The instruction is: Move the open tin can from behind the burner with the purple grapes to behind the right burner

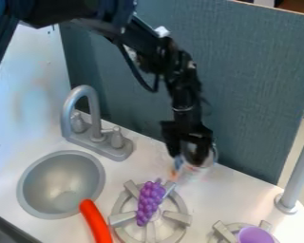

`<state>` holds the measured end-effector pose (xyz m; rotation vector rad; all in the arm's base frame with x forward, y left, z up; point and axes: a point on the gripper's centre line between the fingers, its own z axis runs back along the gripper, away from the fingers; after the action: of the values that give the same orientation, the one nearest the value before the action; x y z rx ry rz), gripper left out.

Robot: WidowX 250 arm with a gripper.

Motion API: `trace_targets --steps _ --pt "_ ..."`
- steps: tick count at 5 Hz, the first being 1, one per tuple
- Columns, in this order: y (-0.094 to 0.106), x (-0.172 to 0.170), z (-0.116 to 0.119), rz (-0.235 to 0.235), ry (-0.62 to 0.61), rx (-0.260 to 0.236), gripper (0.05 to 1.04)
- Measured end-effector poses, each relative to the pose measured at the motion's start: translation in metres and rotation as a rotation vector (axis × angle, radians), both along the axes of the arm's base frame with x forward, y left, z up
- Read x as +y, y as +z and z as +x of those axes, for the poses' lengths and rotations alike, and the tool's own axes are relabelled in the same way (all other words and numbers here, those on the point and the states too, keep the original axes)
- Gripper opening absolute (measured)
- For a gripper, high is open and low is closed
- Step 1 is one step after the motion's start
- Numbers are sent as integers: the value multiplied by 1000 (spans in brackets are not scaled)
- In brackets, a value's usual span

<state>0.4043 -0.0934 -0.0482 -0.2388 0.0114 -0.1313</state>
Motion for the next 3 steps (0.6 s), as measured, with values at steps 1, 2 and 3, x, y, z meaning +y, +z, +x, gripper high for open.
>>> trace_targets --steps 1,2,3 --pt "1 -39 -6 -84 -53 -10 1001" --pt "0 -57 -6 -119 -70 -8 1001" --pt "2 -69 -6 -151 -82 -14 1001"
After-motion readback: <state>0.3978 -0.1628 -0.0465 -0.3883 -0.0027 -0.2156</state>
